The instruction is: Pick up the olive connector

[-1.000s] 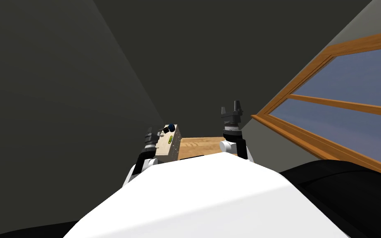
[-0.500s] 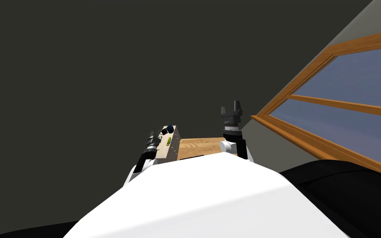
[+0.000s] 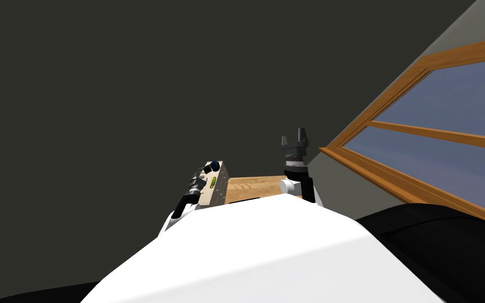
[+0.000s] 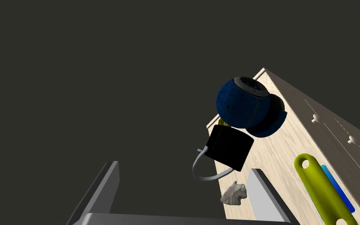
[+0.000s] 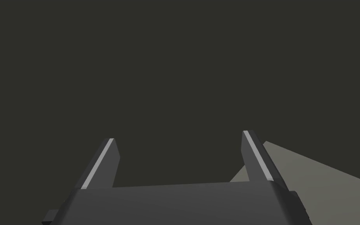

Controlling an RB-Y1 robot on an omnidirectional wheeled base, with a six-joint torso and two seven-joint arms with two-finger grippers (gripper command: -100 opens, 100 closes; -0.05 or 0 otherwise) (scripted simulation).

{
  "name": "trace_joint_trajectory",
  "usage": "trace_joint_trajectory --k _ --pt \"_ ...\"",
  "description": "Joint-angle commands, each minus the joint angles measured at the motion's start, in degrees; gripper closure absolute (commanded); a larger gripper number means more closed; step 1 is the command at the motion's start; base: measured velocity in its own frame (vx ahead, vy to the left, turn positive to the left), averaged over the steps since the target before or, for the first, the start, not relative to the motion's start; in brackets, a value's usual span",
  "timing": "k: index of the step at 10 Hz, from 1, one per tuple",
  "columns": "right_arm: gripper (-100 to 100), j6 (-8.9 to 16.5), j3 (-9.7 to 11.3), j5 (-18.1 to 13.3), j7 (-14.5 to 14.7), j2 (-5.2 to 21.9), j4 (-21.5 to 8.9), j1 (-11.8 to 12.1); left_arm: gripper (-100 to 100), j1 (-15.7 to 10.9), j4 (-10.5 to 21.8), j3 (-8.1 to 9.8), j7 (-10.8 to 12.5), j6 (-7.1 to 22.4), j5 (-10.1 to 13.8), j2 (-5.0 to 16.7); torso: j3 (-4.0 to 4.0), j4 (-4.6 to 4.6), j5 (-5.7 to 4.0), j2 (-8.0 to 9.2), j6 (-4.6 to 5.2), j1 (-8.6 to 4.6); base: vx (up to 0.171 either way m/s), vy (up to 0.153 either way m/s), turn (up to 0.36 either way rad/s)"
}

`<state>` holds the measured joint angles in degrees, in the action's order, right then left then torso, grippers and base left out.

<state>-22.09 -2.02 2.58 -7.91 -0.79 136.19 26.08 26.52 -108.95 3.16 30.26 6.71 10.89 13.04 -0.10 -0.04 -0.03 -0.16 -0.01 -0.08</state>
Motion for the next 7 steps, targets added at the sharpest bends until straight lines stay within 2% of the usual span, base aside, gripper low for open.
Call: trace_joint_trajectory --k 1,3,4,5,6,7 --pt "0 0.00 0.00 0.00 0.00 0.00 0.00 0.00 -100 -1.11 2.54 0.26 2.86 2.86 0.84 0.57 0.00 0.00 0.00 0.00 0.00 0.00 0.079 -0.031 -0.026" --pt "0 0.00 0.00 0.00 0.00 0.00 0.00 0.00 -100 -1.11 2.54 0.26 3.11 4.76 0.84 0.57 -0.05 -0.02 0.00 -0.09 0.00 0.01 0.048 -0.013 -0.006" --pt "0 0.00 0.00 0.00 0.00 0.00 0.00 0.00 -100 -1.69 4.68 0.37 5.75 6.77 1.57 1.04 0.02 0.01 0.01 0.04 0.00 0.06 0.040 -0.008 -0.025" --pt "0 0.00 0.00 0.00 0.00 0.00 0.00 0.00 -100 -1.69 4.68 0.37 5.75 8.19 1.57 1.04 0.01 0.01 0.02 0.02 0.00 0.07 0.049 -0.017 -0.015" --pt "0 0.00 0.00 0.00 0.00 0.00 0.00 0.00 -100 -2.31 6.82 0.44 8.16 10.28 2.29 1.47 0.00 0.00 0.01 0.01 0.00 0.03 0.077 -0.036 -0.027" --pt "0 0.00 0.00 0.00 0.00 0.00 0.00 0.00 -100 -2.31 6.82 0.44 8.36 11.62 2.29 1.47 -0.04 -0.01 0.00 -0.09 0.01 -0.02 0.073 -0.027 -0.011"
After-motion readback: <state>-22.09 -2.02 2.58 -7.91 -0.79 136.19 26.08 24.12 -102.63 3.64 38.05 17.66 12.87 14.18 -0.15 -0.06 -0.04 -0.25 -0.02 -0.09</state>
